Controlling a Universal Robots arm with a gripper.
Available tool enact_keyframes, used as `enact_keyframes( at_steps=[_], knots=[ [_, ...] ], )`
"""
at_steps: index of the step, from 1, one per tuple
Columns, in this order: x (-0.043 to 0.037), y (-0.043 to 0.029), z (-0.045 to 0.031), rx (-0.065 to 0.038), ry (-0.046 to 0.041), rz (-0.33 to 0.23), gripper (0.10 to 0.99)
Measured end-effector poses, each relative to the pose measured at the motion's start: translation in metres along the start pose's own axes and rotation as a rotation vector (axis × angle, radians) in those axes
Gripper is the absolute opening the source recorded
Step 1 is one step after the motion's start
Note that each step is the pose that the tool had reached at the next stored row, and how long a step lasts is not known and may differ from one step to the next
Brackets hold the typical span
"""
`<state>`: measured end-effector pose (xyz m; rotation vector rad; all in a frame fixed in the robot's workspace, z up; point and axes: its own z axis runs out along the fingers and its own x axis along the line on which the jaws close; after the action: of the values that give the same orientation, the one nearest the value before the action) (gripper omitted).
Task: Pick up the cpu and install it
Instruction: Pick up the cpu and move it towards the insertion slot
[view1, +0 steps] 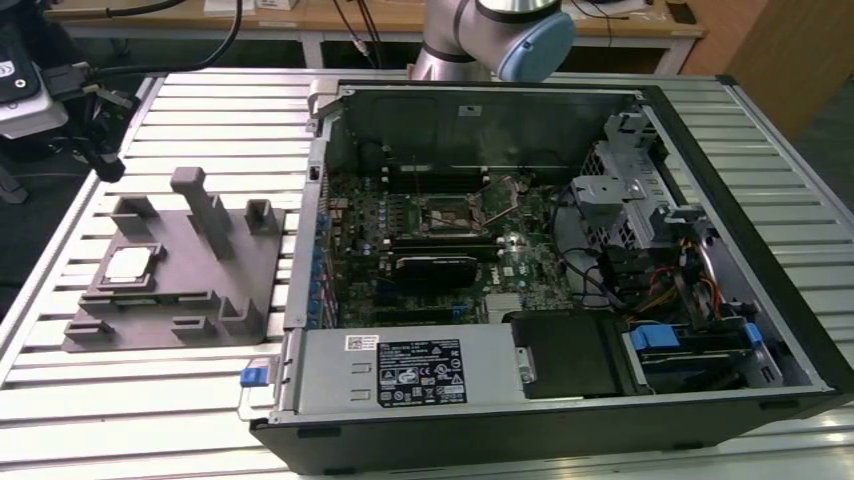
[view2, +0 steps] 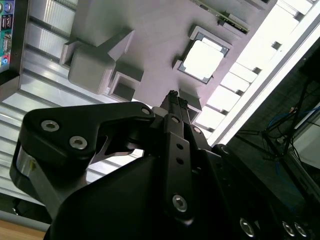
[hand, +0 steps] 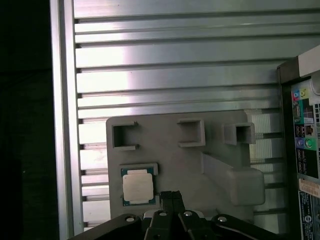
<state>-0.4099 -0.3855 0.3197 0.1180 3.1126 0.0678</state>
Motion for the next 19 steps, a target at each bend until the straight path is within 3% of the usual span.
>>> enact_keyframes(
  at_steps=[19],
  knots=[
    [0.0034, -0.0020, 0.0104, 0.000, 0.0000, 0.000, 0.106]
  ],
)
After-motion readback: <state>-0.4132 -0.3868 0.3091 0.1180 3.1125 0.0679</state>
